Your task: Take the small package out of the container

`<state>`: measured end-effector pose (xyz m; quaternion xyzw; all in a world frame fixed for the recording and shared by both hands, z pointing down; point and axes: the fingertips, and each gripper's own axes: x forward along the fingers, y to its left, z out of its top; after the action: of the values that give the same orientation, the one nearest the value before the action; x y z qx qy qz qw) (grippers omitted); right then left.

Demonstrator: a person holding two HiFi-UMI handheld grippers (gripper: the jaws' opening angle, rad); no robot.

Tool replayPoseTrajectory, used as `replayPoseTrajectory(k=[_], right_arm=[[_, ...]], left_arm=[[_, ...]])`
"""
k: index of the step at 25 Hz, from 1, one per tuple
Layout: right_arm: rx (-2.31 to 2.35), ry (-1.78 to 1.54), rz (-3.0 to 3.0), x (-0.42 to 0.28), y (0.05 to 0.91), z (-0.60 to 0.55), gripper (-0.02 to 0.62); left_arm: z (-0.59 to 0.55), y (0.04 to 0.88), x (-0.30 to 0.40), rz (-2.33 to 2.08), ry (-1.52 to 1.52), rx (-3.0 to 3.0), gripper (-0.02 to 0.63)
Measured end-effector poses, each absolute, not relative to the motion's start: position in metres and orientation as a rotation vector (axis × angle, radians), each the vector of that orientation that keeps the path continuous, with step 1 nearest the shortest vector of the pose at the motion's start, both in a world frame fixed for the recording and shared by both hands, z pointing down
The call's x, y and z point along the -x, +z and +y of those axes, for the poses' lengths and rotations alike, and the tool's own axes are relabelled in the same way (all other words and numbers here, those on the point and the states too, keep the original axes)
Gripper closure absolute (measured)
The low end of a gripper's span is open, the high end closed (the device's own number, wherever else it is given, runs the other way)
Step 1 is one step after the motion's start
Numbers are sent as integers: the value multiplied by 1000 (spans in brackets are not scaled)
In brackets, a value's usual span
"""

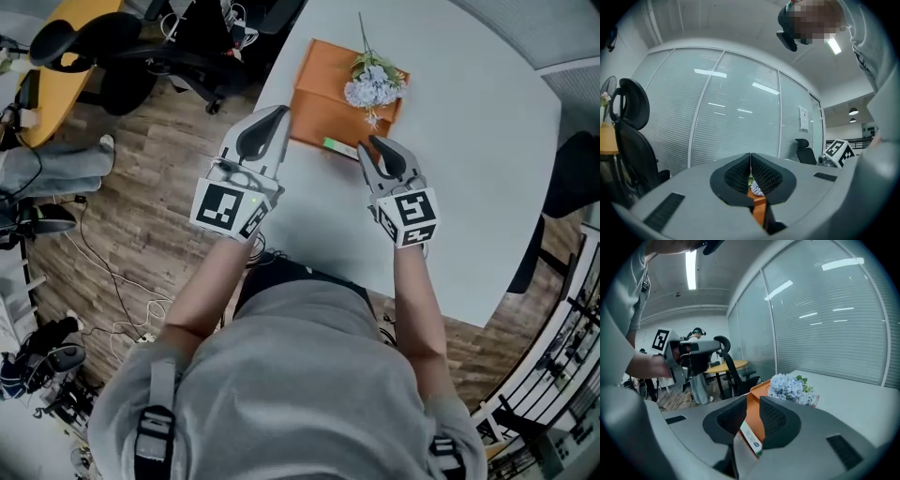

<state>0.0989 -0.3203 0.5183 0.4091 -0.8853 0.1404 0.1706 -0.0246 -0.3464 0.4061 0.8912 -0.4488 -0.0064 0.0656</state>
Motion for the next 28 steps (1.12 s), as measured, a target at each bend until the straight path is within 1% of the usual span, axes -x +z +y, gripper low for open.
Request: replayPoseTrajectory(k=[2, 6, 9, 12, 16, 22, 25, 28], right_arm=[[-1081, 389, -2487, -90, 534, -321, 522], [-923, 248, -2397, -76, 562, -321, 514], [-779, 217, -2327, -67, 587, -319, 451], [-668, 197, -2275, -63, 603, -318, 436], [-593, 163, -2248, -59, 614, -318, 436], [-512, 207, -2206, -59, 632, -311, 436], [-518, 218, -2212, -59, 631, -311, 465], [-550, 210, -2228, -60, 624, -313, 475]], left_arm=[[-350, 411, 24, -1358, -10, -2685, 584], [-354, 418, 24, -1358, -2, -2679, 584], [-356, 422, 24, -1360, 7, -2672, 584], [-358, 425, 26, -1360, 16, -2664, 584], [-358, 427, 30, -1367, 26, -2658, 584], [-356, 429, 33, -1372, 33, -2653, 584], [-356, 428, 34, -1378, 35, -2654, 584], [-355, 425, 36, -1384, 31, -2657, 584]])
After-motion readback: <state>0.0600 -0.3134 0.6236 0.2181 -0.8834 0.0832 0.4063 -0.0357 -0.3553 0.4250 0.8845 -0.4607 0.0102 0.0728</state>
